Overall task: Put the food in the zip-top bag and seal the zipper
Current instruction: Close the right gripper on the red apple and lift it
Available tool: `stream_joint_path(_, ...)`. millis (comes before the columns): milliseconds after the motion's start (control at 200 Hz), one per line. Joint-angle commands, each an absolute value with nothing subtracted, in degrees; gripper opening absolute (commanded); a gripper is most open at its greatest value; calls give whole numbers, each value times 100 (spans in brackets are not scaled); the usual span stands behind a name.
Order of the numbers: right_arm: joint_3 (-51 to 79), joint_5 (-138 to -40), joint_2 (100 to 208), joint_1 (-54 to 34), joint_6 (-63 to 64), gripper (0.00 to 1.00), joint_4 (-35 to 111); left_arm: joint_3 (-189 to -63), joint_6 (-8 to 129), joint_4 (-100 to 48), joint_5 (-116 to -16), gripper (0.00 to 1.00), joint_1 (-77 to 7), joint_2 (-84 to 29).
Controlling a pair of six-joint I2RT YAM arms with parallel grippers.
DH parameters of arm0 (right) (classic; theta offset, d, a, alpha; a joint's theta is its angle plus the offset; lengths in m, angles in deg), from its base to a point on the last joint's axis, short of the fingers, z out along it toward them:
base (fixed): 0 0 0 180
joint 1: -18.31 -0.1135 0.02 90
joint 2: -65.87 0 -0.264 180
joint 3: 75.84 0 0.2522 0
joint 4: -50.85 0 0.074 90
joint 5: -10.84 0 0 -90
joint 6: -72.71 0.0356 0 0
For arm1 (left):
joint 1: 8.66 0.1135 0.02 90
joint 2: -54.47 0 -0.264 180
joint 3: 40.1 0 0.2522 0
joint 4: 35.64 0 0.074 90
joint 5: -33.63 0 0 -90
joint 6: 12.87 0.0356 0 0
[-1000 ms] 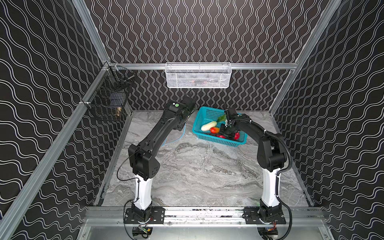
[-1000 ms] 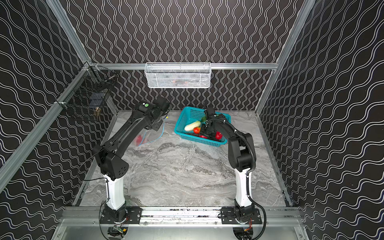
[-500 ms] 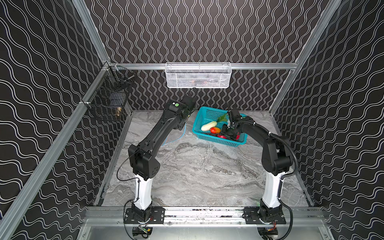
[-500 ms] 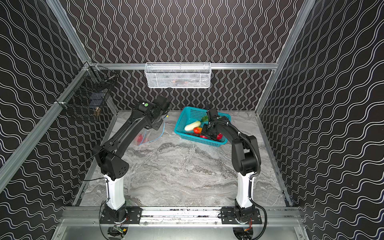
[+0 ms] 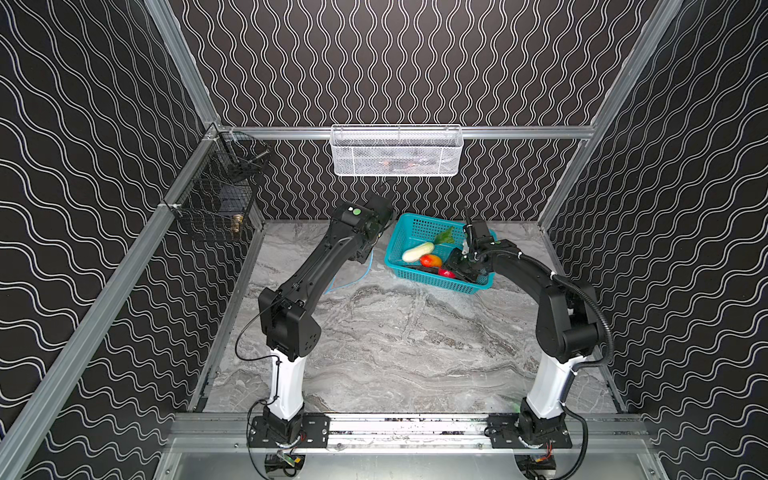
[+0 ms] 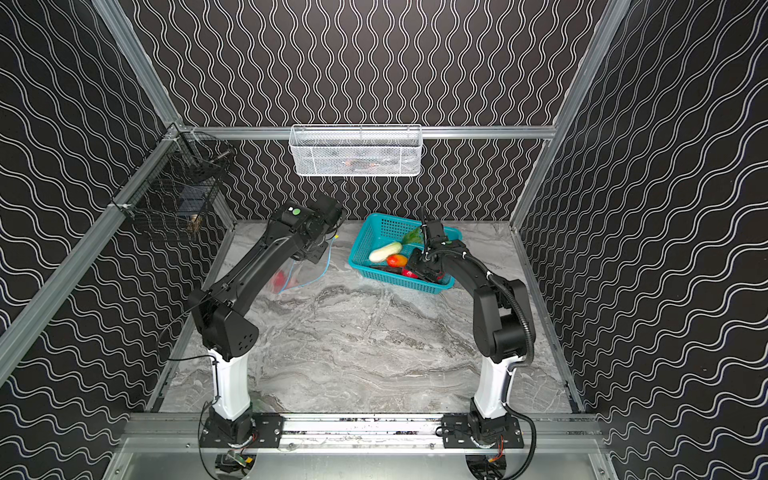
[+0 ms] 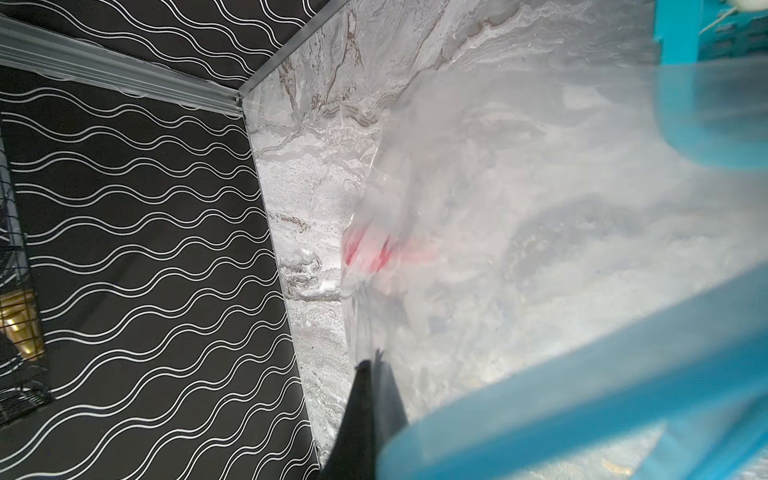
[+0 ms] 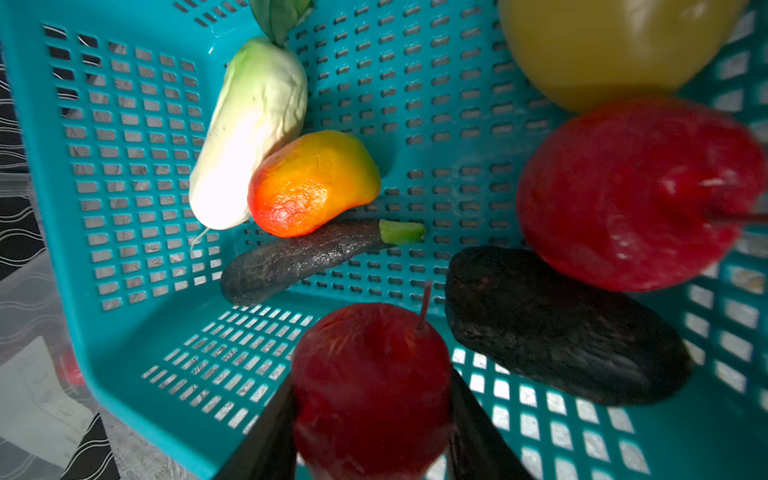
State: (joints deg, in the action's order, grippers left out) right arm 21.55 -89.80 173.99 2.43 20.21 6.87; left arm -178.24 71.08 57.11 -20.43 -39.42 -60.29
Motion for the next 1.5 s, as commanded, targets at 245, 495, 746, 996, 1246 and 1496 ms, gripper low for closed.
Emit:
stream_joint_path(245,1844,-9145,16990,276,2287,36,1297,-17895,6990,5738,-2078,0,-3944,-6101)
stream_joint_path(495,1521,-9226,16659,288,2446,35,1674,-17920,6988,5745,-2064,0,-3950,-6128)
stream_joint_path(746,1269,-9421,16320,291,2569,35,2052,-17923,6990,5744,-2049,0,-3946,-6135)
stream_joint_path(996,1008,-9720,16091,284,2700,35,2493,-17957,6999,5752,-2065,0,-3955,-6137)
stream_joint_path(1246,499,-9979,15703,279,2923,35,3240,-17977,7018,5774,-2133,0,-3969,-6156)
stream_joint_path(1496,37,-10087,15382,214,3169,35,3824,-17916,7033,5742,-2173,0,-3979,-6128)
